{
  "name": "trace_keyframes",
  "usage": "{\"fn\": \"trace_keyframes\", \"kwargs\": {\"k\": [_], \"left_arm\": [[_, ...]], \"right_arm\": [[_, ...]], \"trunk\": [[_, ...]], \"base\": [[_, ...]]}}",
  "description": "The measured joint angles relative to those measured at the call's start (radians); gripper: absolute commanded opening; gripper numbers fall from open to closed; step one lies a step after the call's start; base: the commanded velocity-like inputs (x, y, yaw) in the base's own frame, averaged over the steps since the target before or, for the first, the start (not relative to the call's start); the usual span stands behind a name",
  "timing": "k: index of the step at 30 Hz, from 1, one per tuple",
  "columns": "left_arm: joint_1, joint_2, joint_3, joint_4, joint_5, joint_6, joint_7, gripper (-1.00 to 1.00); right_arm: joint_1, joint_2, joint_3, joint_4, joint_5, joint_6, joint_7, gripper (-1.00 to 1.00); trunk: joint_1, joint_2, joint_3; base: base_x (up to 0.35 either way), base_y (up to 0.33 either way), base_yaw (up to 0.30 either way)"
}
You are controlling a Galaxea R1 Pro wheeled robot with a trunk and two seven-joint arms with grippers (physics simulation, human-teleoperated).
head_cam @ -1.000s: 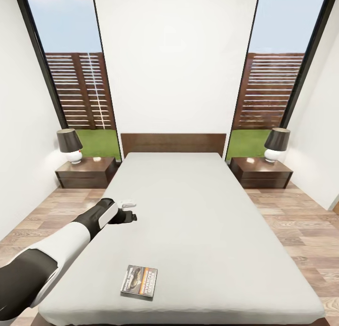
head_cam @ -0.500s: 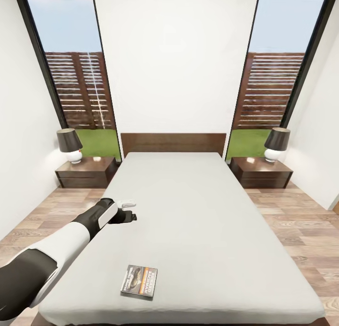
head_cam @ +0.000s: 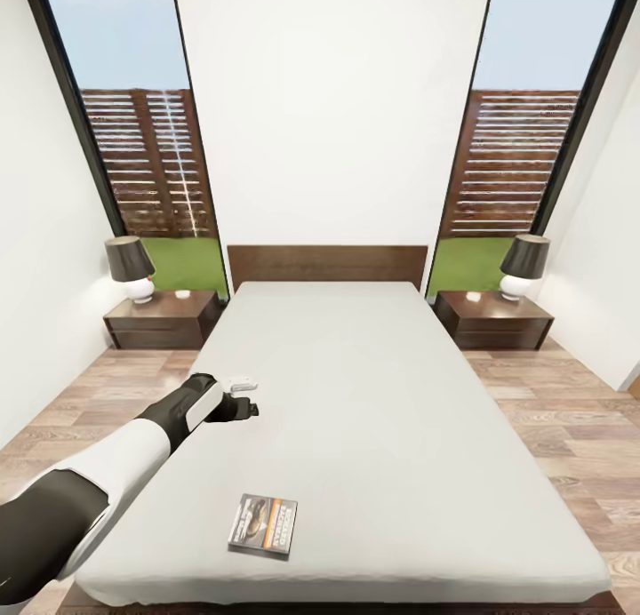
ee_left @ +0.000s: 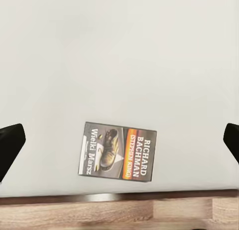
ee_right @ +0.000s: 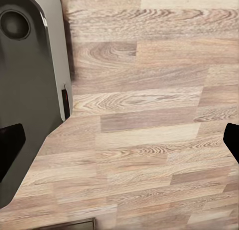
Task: In the bedroom, move the book from the bed onto either nightstand, and place the two sandals side by side next to the bed.
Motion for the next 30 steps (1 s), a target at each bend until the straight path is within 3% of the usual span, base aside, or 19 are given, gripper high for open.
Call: {"fn": "trace_keyframes", "kwargs": {"k": [30], "left_arm": [[-0.001,-0.001,-0.002,0.008,-0.003,-0.003,0.006,1.0]], "right_arm": [[0.011,0.001,0.0,0.002,0.0,0.001,0.0,1.0]], "trunk": [[0.0,0.0,-0.049]], "base": [[0.0,0.0,0.0]]}}
